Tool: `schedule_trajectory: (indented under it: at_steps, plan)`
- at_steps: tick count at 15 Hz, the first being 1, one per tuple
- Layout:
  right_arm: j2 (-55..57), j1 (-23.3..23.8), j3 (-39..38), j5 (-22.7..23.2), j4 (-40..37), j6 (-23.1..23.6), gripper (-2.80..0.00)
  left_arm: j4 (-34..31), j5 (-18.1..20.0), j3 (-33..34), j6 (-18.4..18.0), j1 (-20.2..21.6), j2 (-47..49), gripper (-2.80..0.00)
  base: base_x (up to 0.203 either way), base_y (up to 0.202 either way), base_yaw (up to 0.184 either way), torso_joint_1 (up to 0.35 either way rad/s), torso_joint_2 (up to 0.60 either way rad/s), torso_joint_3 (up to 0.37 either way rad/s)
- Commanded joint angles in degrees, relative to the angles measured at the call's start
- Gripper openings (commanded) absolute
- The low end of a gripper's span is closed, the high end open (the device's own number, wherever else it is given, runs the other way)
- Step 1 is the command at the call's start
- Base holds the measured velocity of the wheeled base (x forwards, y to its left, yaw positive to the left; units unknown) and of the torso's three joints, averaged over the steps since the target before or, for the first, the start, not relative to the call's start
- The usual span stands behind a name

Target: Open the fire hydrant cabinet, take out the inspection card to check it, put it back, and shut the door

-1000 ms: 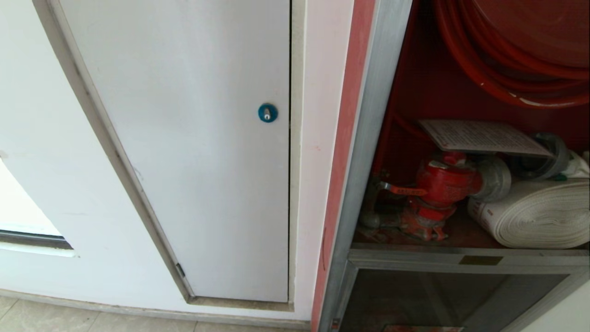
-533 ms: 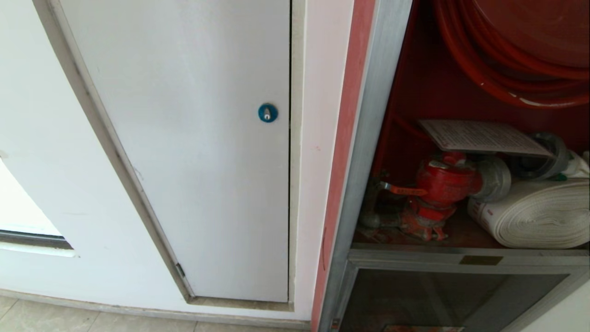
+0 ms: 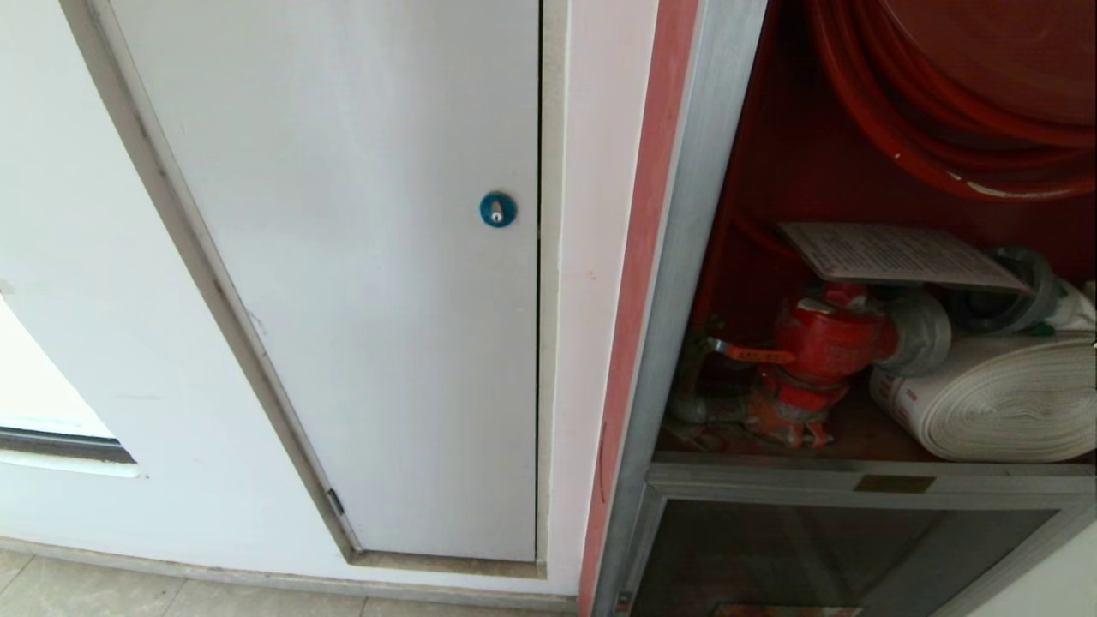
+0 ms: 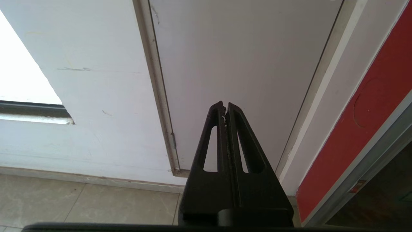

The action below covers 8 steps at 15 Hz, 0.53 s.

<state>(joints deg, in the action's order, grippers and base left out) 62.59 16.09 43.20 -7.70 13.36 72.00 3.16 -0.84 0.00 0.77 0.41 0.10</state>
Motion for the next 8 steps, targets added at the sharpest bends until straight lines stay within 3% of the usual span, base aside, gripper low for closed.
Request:
schedule_trajectory:
  at_steps: [1,3,4,8]
  plan:
    - [-0.5,0.0,-1.3,-1.1,0.1,0.4,-2.8,0.1,0.0,1.1,0.0,0.0,0.0,-2.8,0.0,0.0,0.0,0.0,0.0,0.0]
    - [-0.7,0.0,-2.1,-1.6,0.3,0.4,-2.8,0.0,0.0,1.1,0.0,0.0,0.0,-2.8,0.0,0.0,0.0,0.0,0.0,0.0]
    - [-0.7,0.0,-2.3,-1.7,0.3,0.4,0.0,0.0,0.0,1.1,0.0,0.0,0.0,-2.8,0.0,0.0,0.0,0.0,0.0,0.0]
    - [0.7,-0.8,-3.4,-2.6,2.5,0.5,0.0,0.0,0.0,1.1,0.0,0.0,0.0,-2.8,0.0,0.0,0.0,0.0,0.0,0.0]
